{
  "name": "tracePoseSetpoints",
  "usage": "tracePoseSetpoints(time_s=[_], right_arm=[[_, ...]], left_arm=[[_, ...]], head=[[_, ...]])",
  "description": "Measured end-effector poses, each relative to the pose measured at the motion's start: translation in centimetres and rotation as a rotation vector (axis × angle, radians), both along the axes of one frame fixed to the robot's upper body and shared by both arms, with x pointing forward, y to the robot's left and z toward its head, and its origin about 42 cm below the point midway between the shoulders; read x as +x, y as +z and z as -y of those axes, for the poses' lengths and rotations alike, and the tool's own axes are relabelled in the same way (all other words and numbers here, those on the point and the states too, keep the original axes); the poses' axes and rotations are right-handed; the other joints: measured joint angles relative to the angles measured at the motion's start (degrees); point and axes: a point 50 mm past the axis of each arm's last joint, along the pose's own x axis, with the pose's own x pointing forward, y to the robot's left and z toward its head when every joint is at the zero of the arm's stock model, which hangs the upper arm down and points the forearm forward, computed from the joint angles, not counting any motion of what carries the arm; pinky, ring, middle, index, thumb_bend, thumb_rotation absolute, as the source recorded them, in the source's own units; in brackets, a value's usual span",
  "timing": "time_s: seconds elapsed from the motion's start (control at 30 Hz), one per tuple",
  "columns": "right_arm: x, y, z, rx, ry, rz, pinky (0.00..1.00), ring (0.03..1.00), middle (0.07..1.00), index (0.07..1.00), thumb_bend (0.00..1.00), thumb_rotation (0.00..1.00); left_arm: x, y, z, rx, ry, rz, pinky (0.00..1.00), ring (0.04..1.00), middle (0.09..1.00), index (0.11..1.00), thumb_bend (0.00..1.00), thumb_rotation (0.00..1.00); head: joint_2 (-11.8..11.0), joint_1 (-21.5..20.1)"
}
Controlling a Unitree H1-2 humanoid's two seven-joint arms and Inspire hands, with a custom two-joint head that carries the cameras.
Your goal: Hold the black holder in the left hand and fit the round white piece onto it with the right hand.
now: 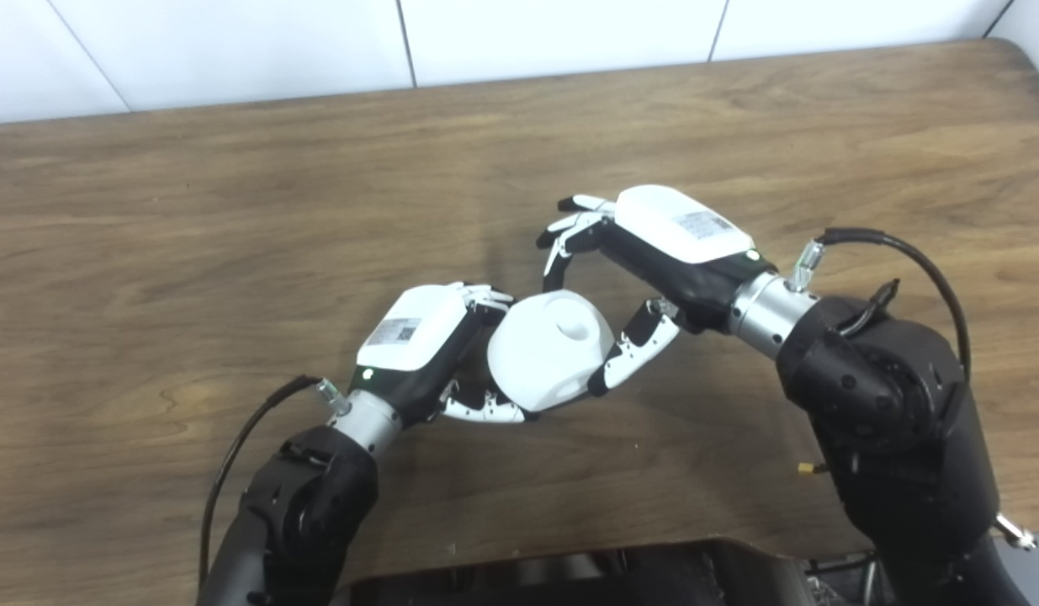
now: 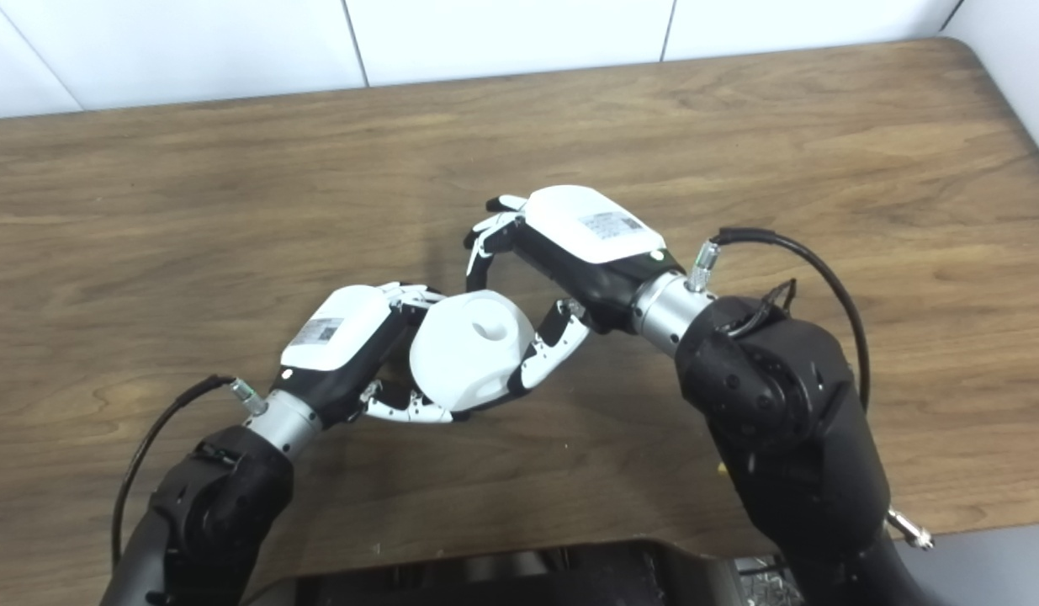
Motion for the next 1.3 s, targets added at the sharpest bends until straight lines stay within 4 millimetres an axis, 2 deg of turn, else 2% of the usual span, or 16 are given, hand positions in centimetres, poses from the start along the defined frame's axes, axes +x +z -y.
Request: tracePoseSetpoints(time_s=[0.63, 0.87, 1.1, 1.3], right_arm=[[0.3, 0.9, 0.2, 0.118, -0.023, -0.012, 0.81, 0.937, 0.795, 0.482, 0.52, 0.14], [0.4, 2.0, 0.4, 0.086, -0.018, 0.036, 0.80, 0.932, 0.796, 0.482, 0.53, 0.14], [0.6, 2.2, 1.1, 0.030, -0.030, 0.014, 0.76, 0.945, 0.800, 0.482, 0.52, 0.14], [0.5, 2.3, 1.3, 0.007, -0.028, 0.012, 0.79, 0.949, 0.802, 0.482, 0.52, 0.14]], left_arm=[[0.0, 0.0, 0.1, -0.001, 0.001, 0.002, 0.90, 0.858, 0.793, 0.487, 0.52, 0.05], [0.0, 0.0, 0.2, -0.005, 0.003, 0.000, 0.91, 0.860, 0.792, 0.487, 0.52, 0.05], [0.0, 0.0, 0.2, -0.005, 0.003, 0.000, 0.91, 0.859, 0.793, 0.487, 0.52, 0.05], [0.0, 0.0, 0.2, -0.005, 0.003, -0.001, 0.91, 0.858, 0.793, 0.487, 0.52, 0.05]], head=[[-0.26, 0.18], [-0.18, 0.26], [-0.09, 0.17], [0.18, 0.09]])
